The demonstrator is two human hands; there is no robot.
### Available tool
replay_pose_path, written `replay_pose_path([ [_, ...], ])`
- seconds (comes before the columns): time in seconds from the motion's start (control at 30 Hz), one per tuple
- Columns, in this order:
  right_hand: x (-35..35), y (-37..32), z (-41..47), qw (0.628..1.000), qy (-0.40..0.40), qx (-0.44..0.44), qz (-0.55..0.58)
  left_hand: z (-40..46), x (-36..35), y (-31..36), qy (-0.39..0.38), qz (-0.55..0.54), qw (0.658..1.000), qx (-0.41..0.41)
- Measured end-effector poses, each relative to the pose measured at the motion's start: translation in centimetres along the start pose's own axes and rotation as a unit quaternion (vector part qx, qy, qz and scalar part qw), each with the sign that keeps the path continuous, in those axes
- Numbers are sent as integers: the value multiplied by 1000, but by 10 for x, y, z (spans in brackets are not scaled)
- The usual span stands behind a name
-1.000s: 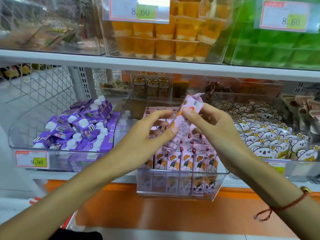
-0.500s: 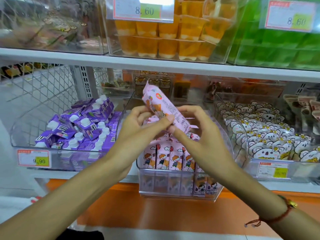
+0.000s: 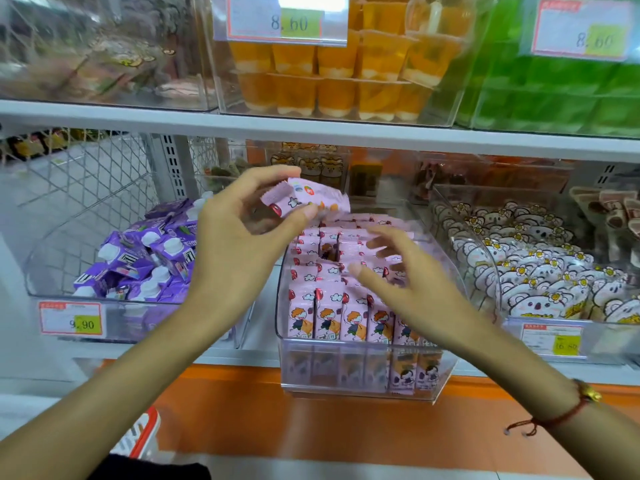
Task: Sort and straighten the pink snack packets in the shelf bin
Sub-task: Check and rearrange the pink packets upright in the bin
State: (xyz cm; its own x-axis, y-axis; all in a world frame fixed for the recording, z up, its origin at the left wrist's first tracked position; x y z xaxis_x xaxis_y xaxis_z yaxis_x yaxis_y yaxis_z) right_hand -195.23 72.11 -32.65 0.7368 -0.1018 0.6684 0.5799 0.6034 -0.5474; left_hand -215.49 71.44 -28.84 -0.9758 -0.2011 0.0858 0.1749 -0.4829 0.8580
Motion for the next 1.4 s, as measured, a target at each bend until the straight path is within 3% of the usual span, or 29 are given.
replay_pose_path([
  [0.13, -12, 4, -6, 969, -143, 68, -189, 12, -3, -12, 5, 121, 992, -45],
  [0.33, -10, 4, -5, 968, -143, 77, -193, 42, -8, -14, -97, 379, 904, -171],
  [0.5, -11, 4, -6, 967, -148, 71, -195, 74, -23, -24, -201, 474, 848, -124],
  [0.6, -10, 5, -6, 969, -148, 73, -186, 88, -40, -37, -258, 537, 795, -111],
  [0.8, -10, 4, -8, 968, -152, 86, -179, 96, -70, -65, -283, 608, 739, -59],
  [0.9, -9, 6, -8, 969, -150, 91, -176, 96, -74, -72, -298, 610, 732, -48],
  [1.07, -9, 7, -7, 969, -144, 94, -179, 90, -59, -47, -293, 566, 769, -54],
  [1.13, -8, 6, -6, 970, -132, 96, -182, 81, -53, -39, -348, 571, 741, -55],
  [1.2, -6, 5, -4, 968, -116, 100, -197, 67, -52, -36, -384, 607, 693, -63],
  [1.27, -5, 3, -3, 968, -105, 96, -205, 56, -53, -37, -356, 651, 663, -100],
  [1.4, -6, 0, -4, 964, -119, 87, -219, 48, -54, -30, -259, 640, 708, -149],
])
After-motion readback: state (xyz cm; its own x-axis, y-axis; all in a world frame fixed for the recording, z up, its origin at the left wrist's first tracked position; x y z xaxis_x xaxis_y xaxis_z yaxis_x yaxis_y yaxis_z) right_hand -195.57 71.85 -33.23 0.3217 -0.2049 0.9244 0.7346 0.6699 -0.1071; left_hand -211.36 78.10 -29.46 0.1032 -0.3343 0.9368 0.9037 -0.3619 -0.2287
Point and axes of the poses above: each hand's wrist, its own z-axis towards the middle knuckle, its own x-axis out of the back of the hand, y = z × x, the point moved 2 cm from there along z, towards the middle knuckle, and after that the axes turned 12 degrees about x, right-handed, at the moved point
